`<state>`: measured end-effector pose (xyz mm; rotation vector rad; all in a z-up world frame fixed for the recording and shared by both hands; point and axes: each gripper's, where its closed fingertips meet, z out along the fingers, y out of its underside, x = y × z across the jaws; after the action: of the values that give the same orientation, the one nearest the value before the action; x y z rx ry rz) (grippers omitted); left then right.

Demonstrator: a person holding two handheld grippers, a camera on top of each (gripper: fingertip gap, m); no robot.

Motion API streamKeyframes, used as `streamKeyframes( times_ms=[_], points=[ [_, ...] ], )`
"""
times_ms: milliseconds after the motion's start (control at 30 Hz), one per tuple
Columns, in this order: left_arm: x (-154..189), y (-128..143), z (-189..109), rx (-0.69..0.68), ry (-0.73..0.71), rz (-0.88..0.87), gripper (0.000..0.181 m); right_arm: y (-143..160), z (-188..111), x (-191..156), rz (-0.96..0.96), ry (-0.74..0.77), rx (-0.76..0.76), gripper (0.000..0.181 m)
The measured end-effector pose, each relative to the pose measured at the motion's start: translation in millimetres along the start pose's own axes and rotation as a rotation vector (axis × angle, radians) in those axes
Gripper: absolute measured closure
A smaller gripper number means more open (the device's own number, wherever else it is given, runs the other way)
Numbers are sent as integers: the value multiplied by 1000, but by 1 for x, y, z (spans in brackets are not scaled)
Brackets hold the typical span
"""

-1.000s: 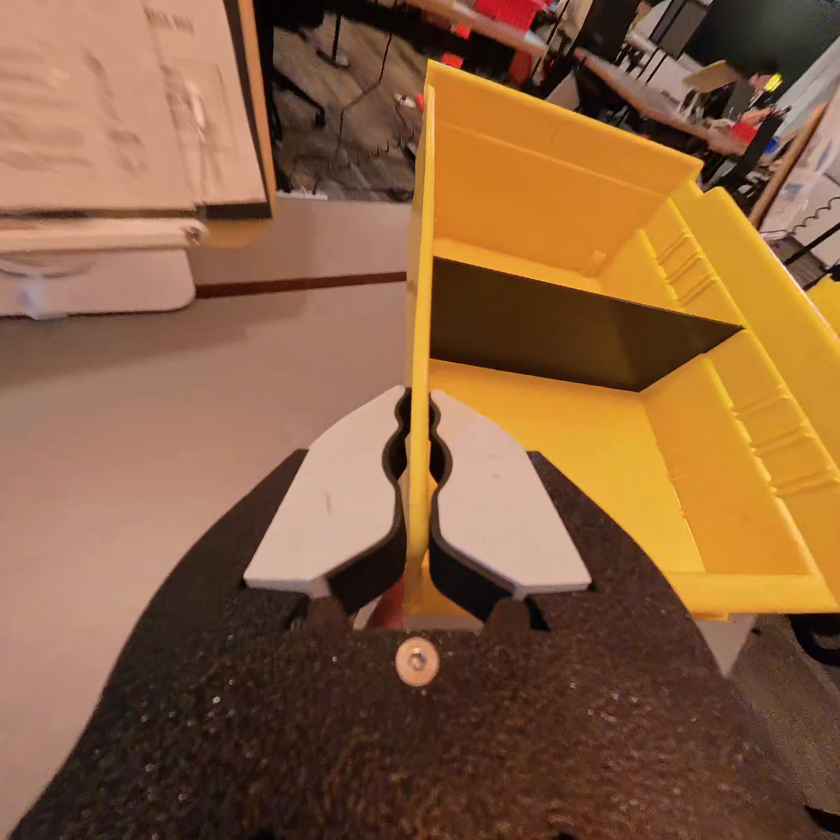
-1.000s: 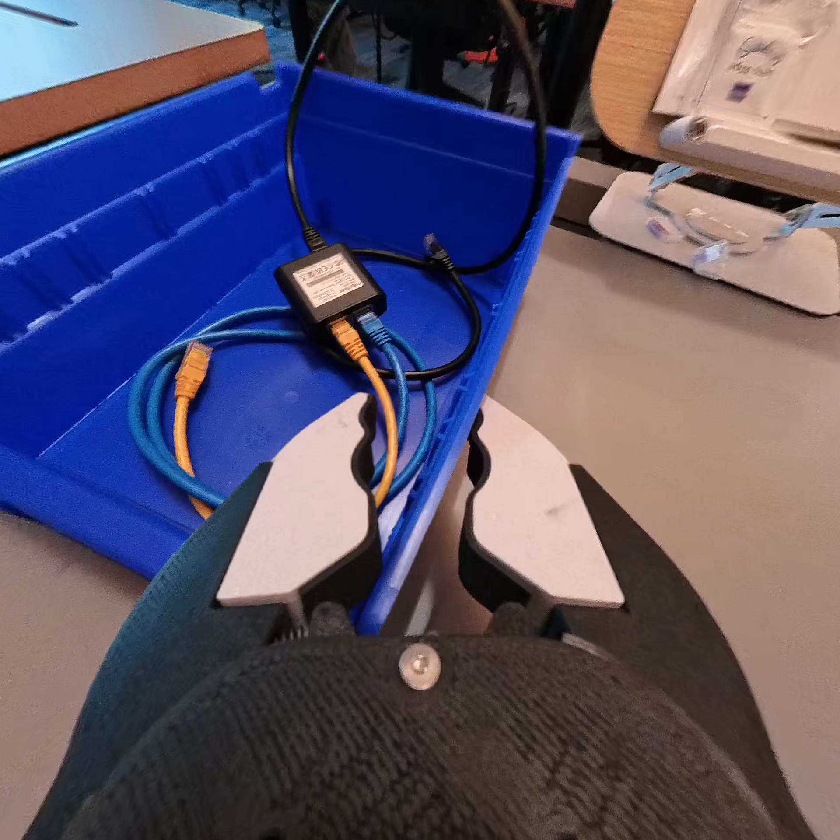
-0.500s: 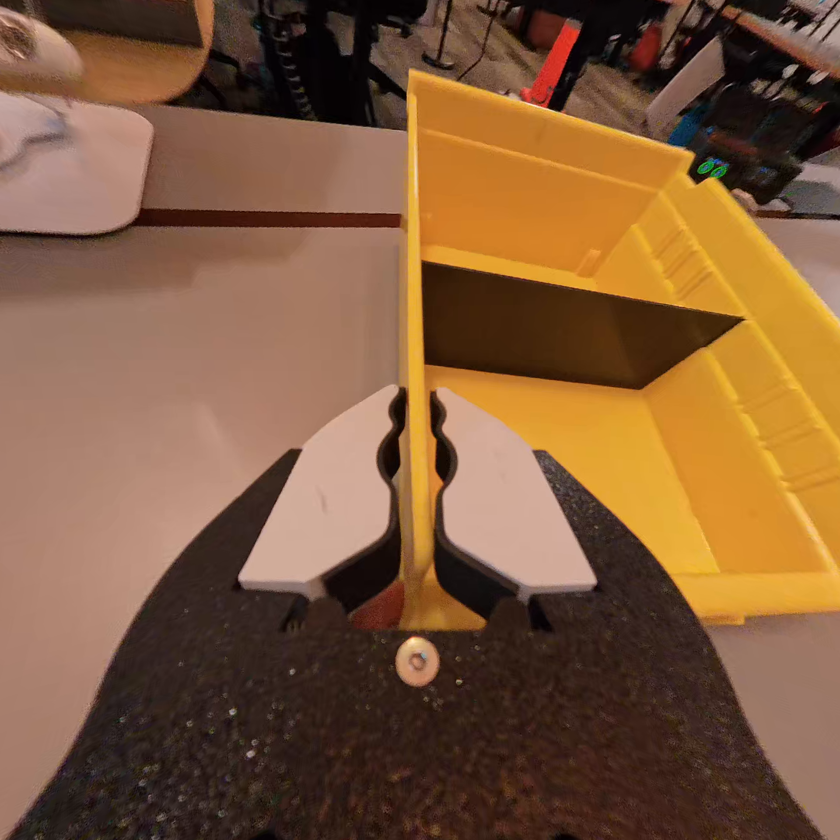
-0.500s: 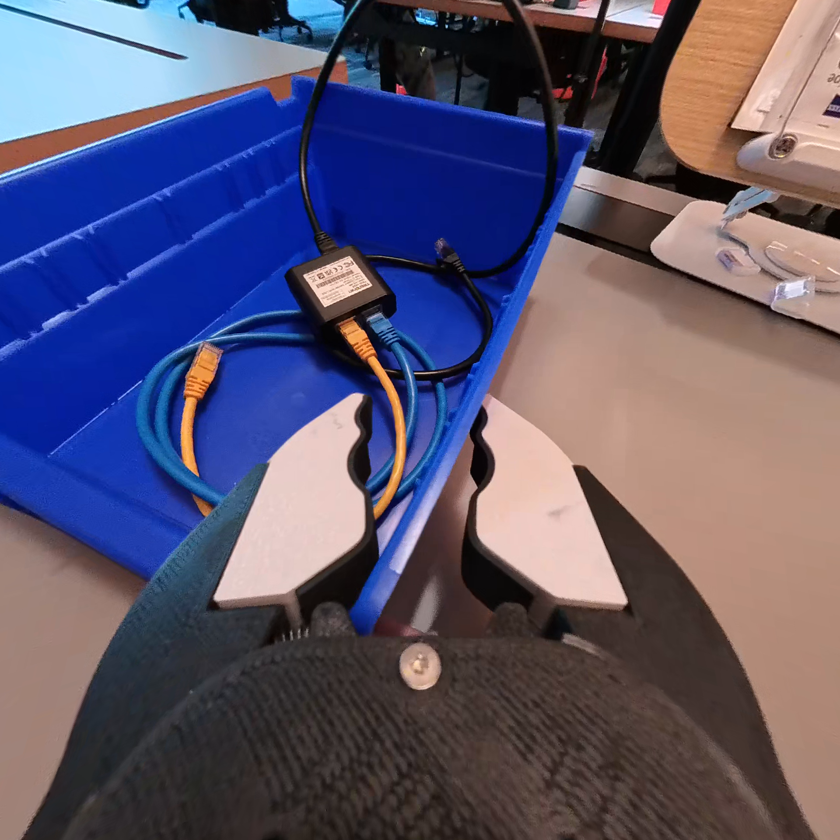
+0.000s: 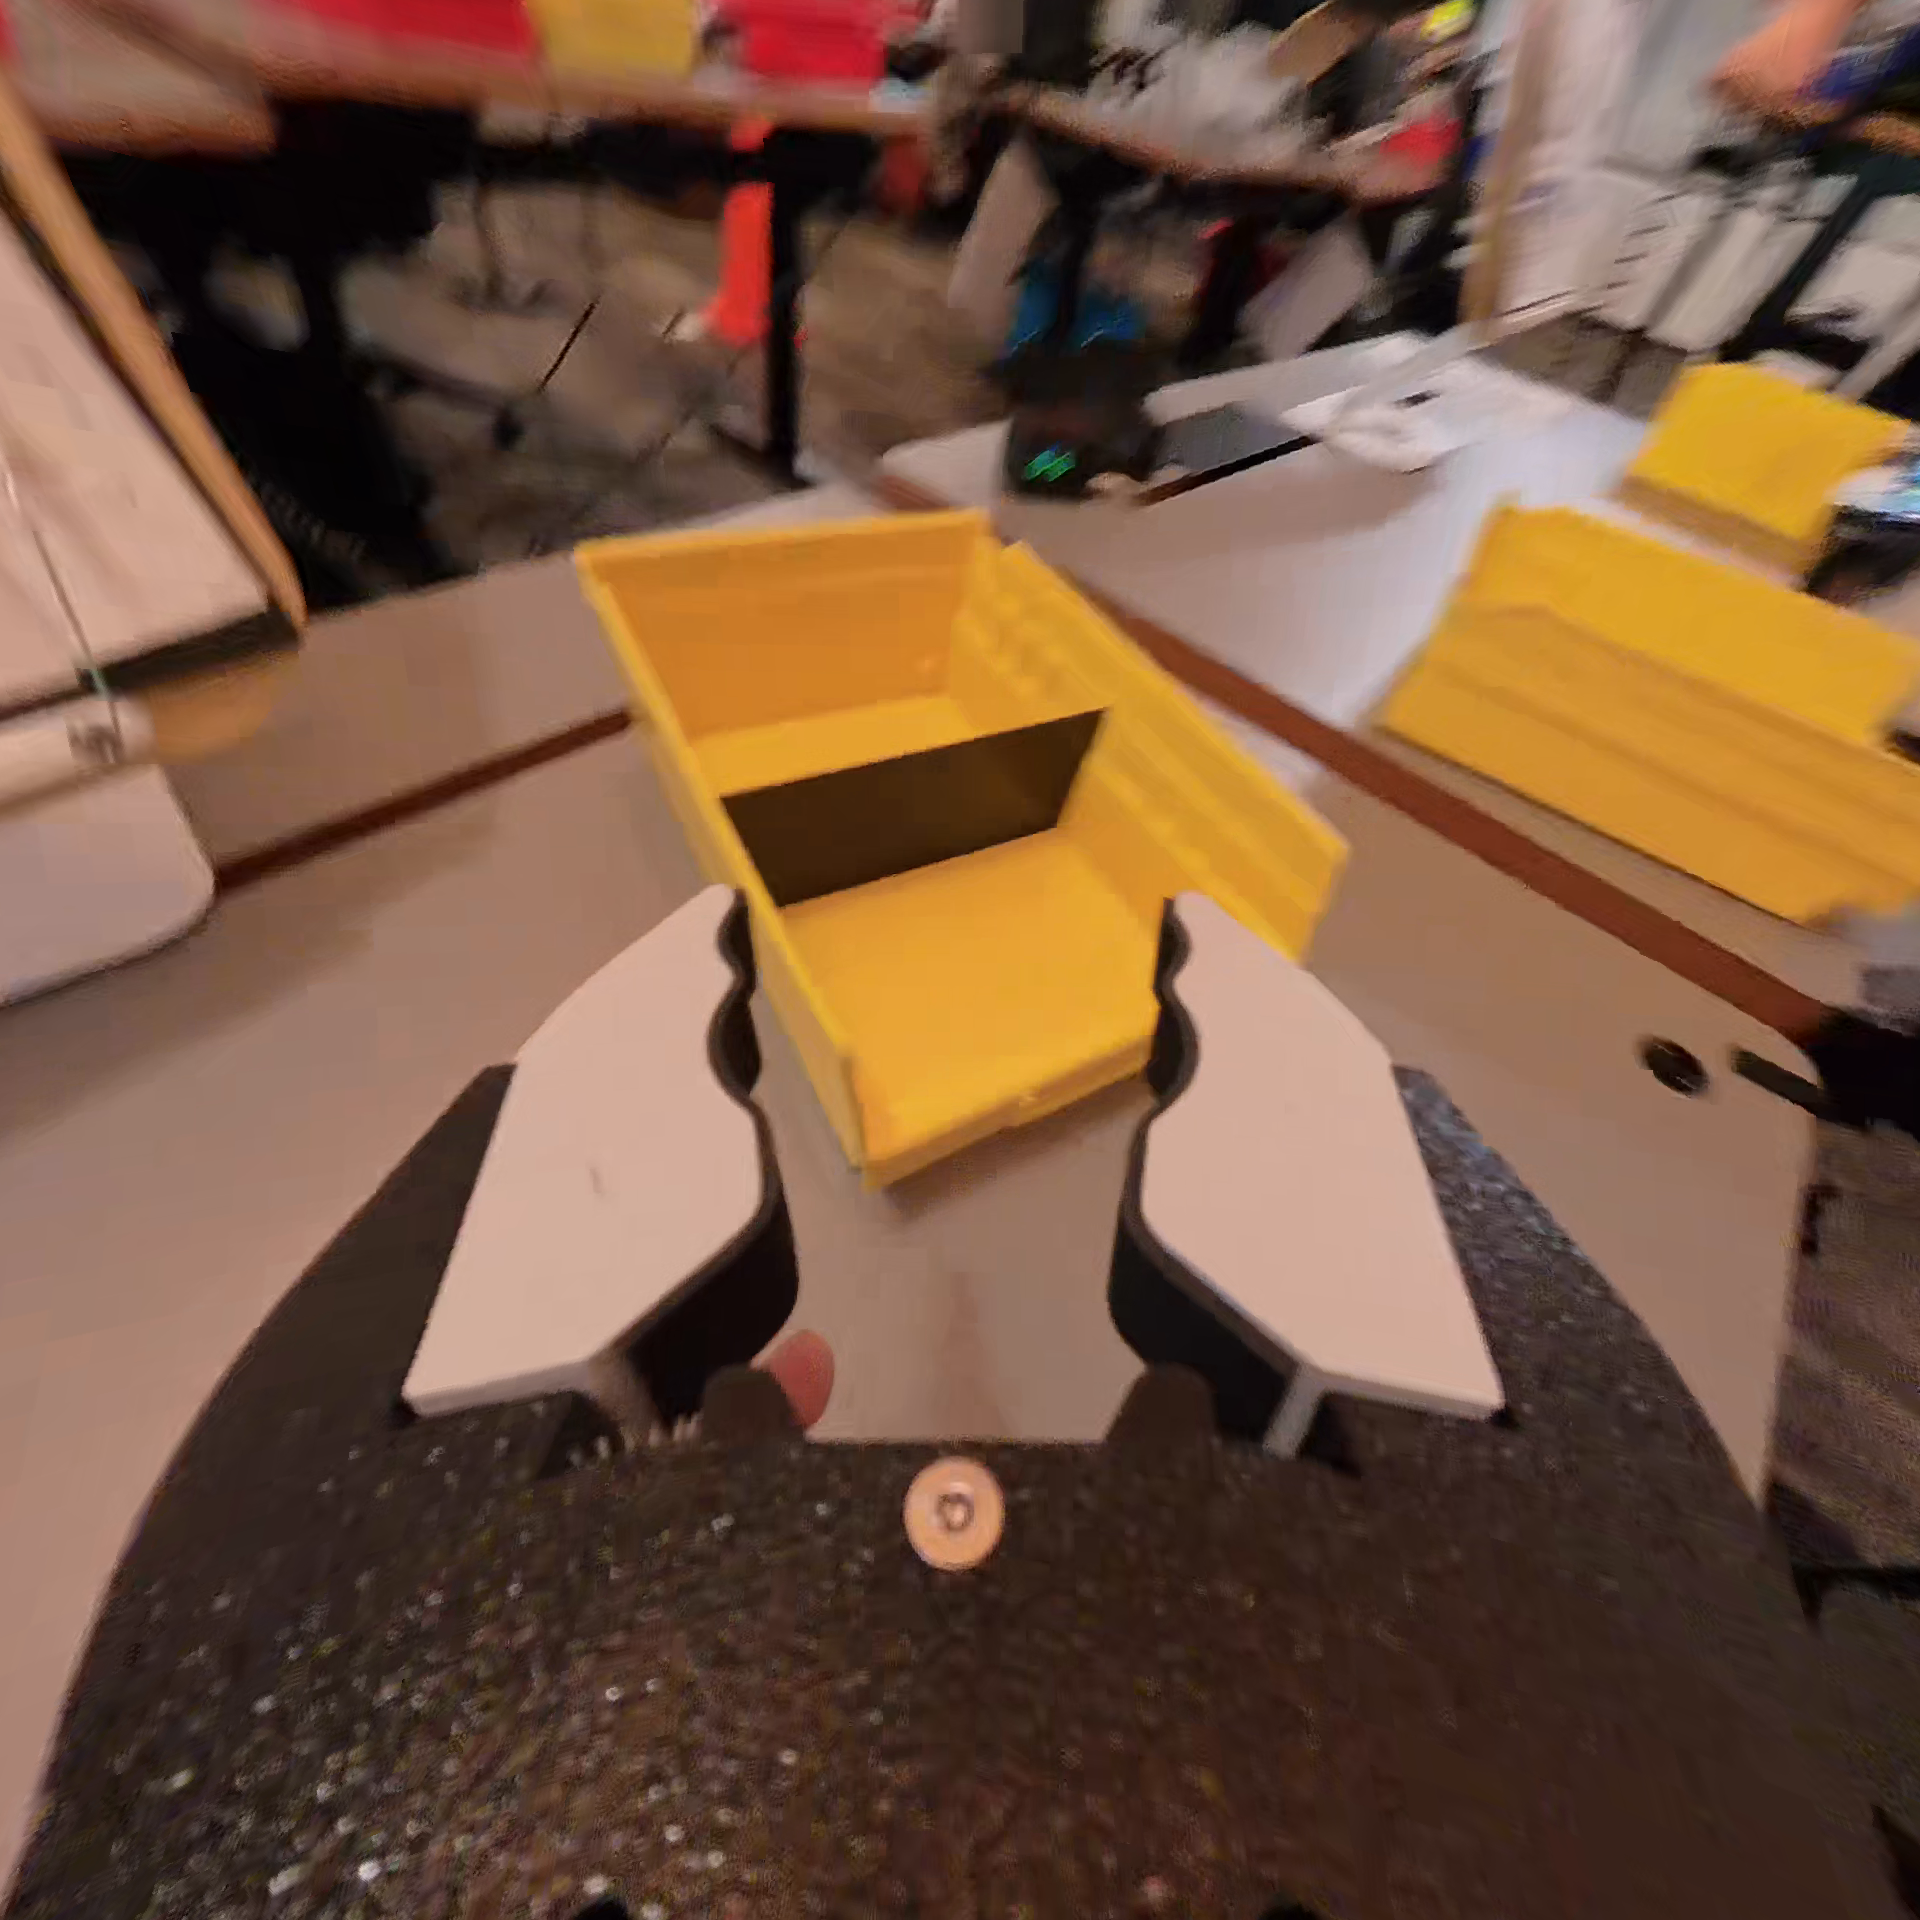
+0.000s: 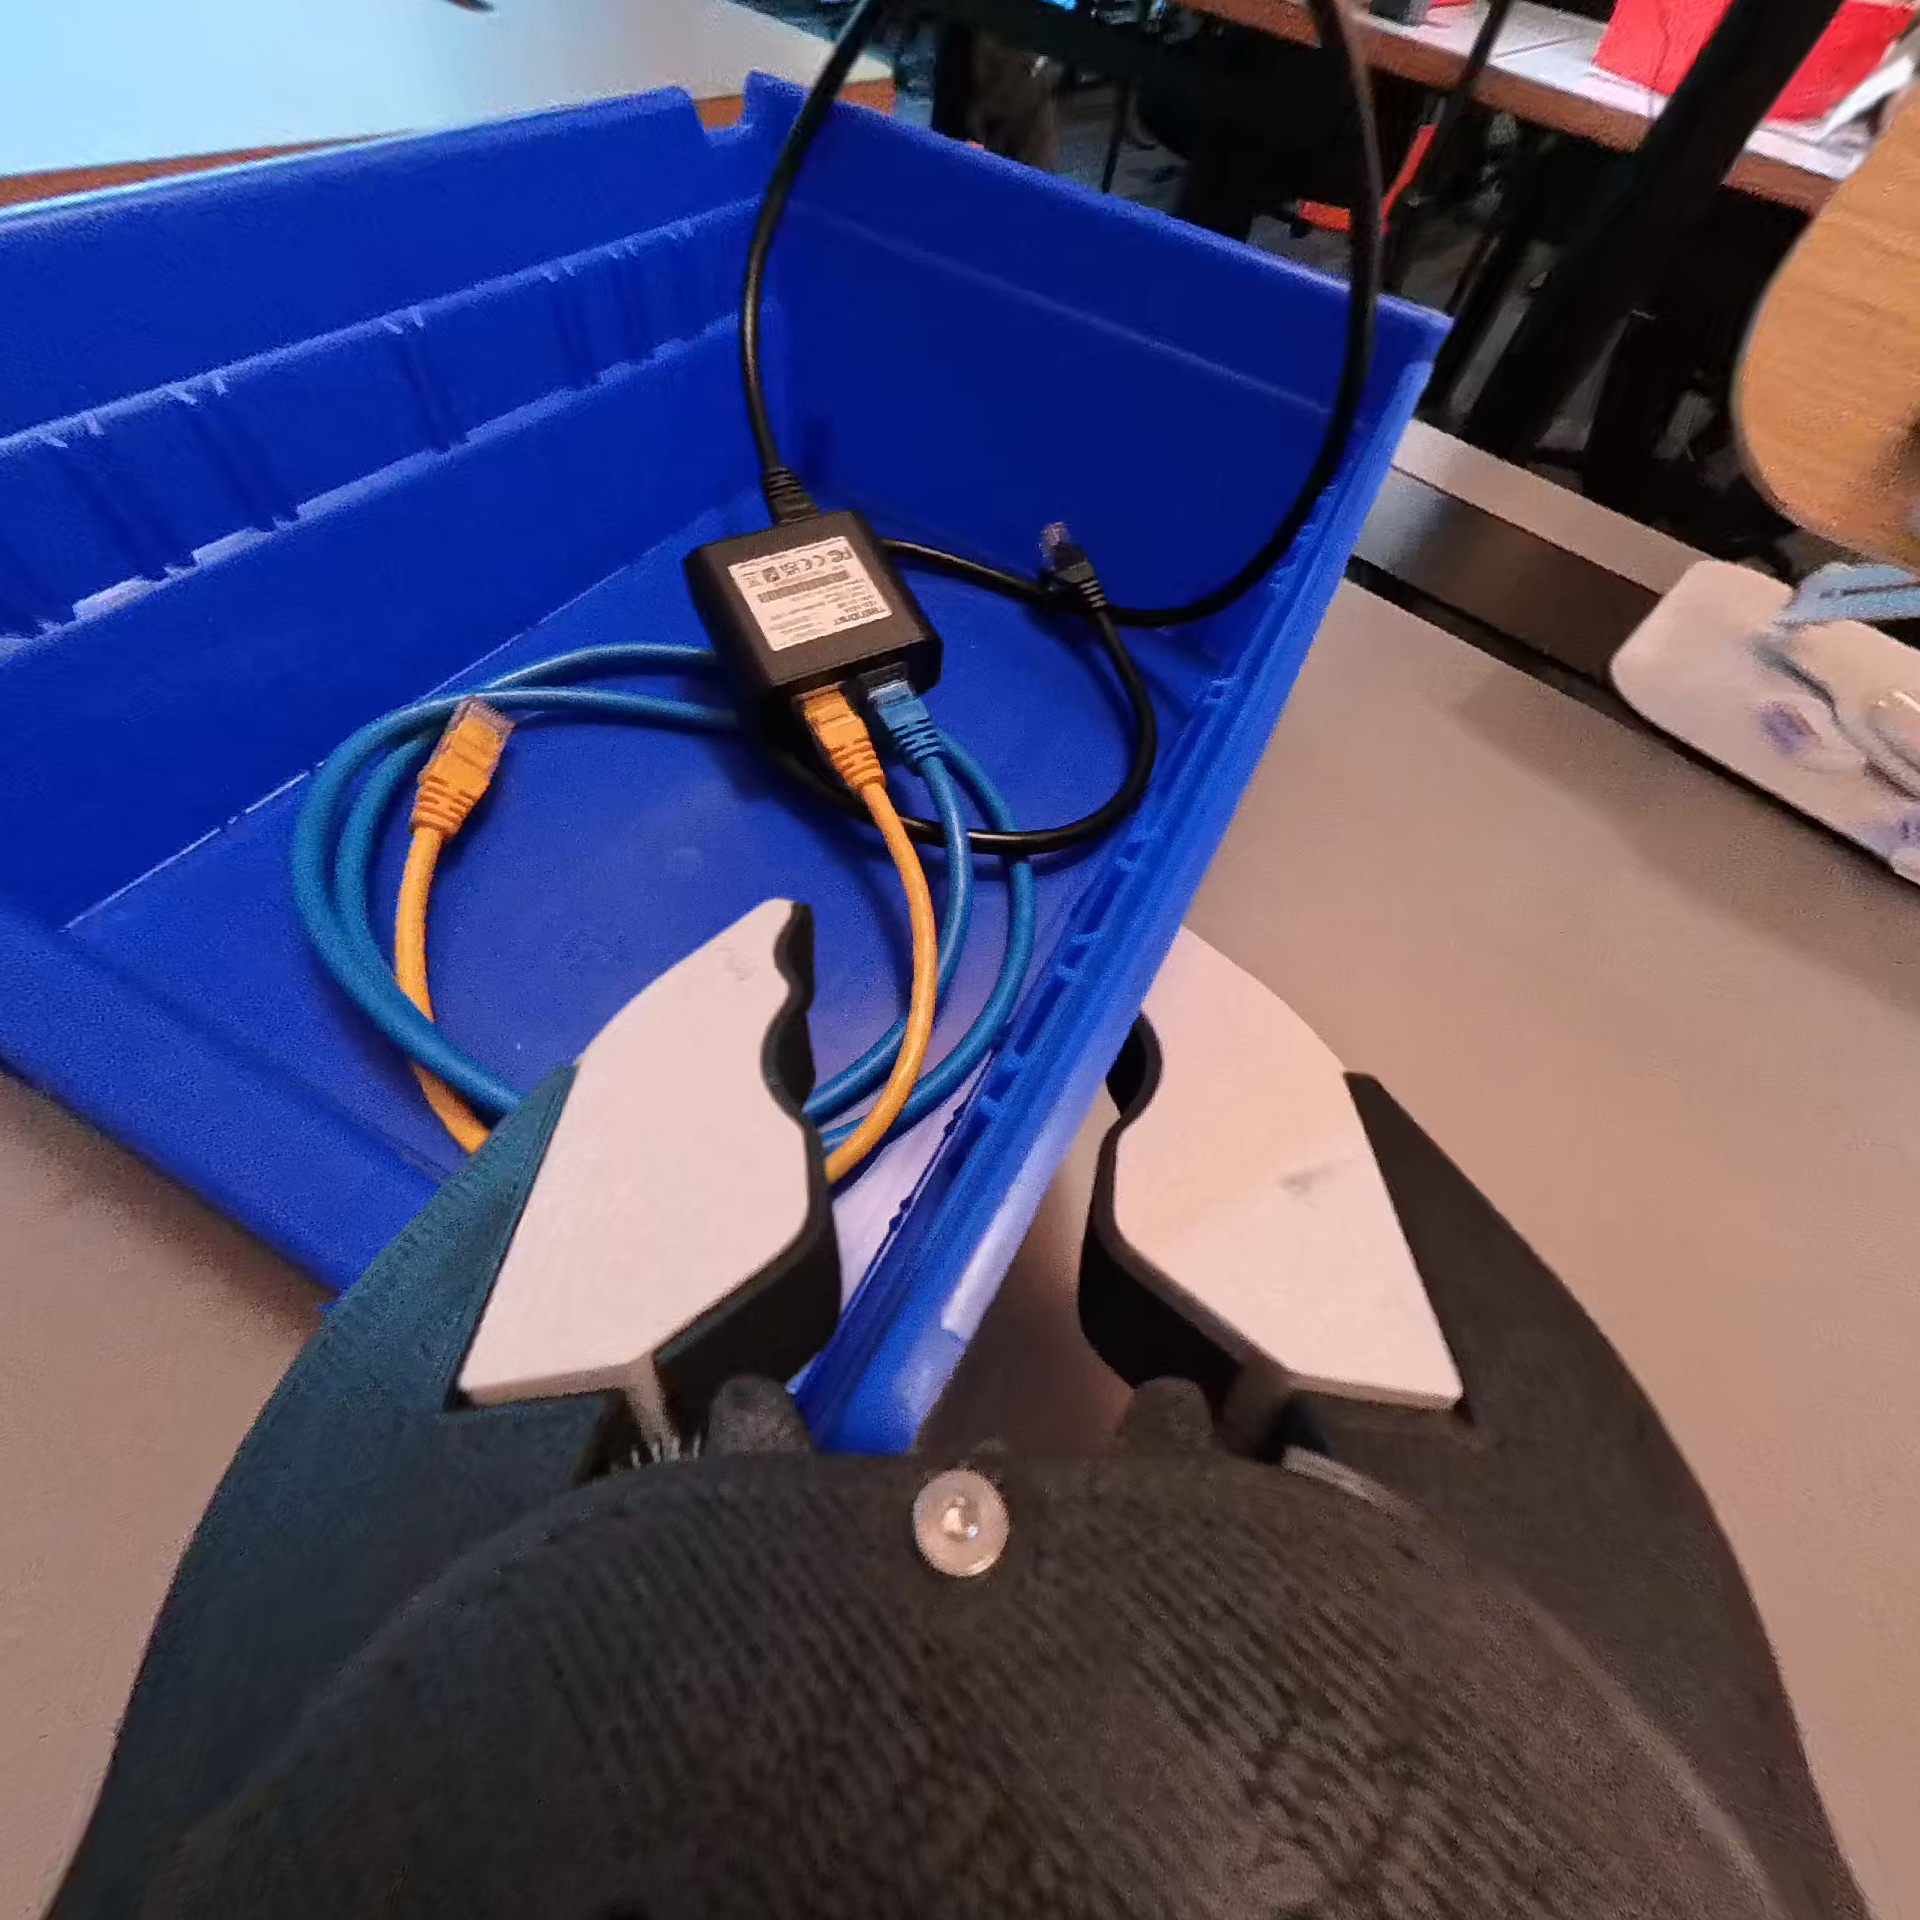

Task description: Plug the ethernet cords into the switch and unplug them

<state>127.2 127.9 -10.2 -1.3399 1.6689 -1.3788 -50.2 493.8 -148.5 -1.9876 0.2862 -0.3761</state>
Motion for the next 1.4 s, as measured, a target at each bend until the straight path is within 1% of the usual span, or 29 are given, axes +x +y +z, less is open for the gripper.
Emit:
streamKeyframes(
  times_ms=[100,200,233,267,300,333,367,400,467,500,533,567,600,633,667,700,767,800,833,900,933,1033,1067,1100,1133,1167,1233,1300,1400],
  points=[
    [11,-19,-64,91,1,83,101,0,-4,9,-79,-28,-22,131],
    [15,-18,-136,164,5,131,100,12,-30,36,-69,-38,-60,128],
    [11,-16,-163,203,-22,151,101,13,-44,42,-6,-81,-38,124],
    [1,-13,-190,250,-69,168,103,5,-62,44,83,-167,26,111],
    [-14,-11,-218,306,-137,180,108,-11,-80,47,180,-246,136,108],
    [-37,-8,-246,356,-232,189,115,-28,-96,58,270,-265,241,105],
    [-66,-1,-274,386,-365,187,119,-39,-107,65,308,-286,303,126],
    [-101,10,-303,394,-522,176,118,-43,-113,68,306,-312,317,137],
    [-168,51,-352,291,-816,116,111,-35,-118,82,270,-264,222,121],
    [-193,77,-370,209,-914,51,101,-33,-124,93,250,-210,206,112],
    [-213,103,-382,133,-984,2,100,-36,-134,104,234,-177,228,104],
    [-228,128,-390,59,-1038,-28,96,-37,-146,115,225,-153,244,96],
    [-239,152,-393,-14,-1070,-54,92,-34,-158,129,213,-117,242,101],
    [-247,173,-392,-83,-1080,-78,90,-25,-169,150,196,-48,217,100],
    [-251,193,-386,-146,-1058,-102,91,-12,-181,176,171,58,181,98],
    [-250,205,-374,-175,-985,-134,103,2,-197,209,143,195,160,96],
    [-247,204,-354,-106,-847,-188,127,34,-241,281,97,501,126,96],
    [-252,201,-353,-85,-849,-187,139,54,-268,318,77,659,88,96],
    [-263,199,-359,-77,-902,-175,151,75,-293,353,72,802,46,94],
    [-286,197,-370,-85,-972,-100,176,124,-332,408,142,964,-82,88],
    [-294,196,-371,-81,-971,-115,176,145,-345,429,192,1014,-118,88],
    [-318,192,-372,-88,-945,-128,178,189,-351,468,272,980,-214,91],
    [-325,191,-371,-83,-923,-133,178,191,-349,478,281,948,-183,100],
    [-332,190,-370,-82,-914,-141,178,190,-345,484,279,893,-152,122],
    [-338,189,-371,-83,-912,-149,178,193,-344,488,247,842,-177,155],
    [-343,189,-372,-81,-910,-160,178,194,-344,493,204,809,-189,167],
    [-350,189,-373,-69,-905,-183,178,199,-346,507,182,777,-183,171],
    [-355,189,-376,-65,-913,-190,178,201,-345,514,198,676,-159,172],
    [-359,189,-380,-61,-927,-191,178,207,-354,531,213,648,-169,172]
  ],
)
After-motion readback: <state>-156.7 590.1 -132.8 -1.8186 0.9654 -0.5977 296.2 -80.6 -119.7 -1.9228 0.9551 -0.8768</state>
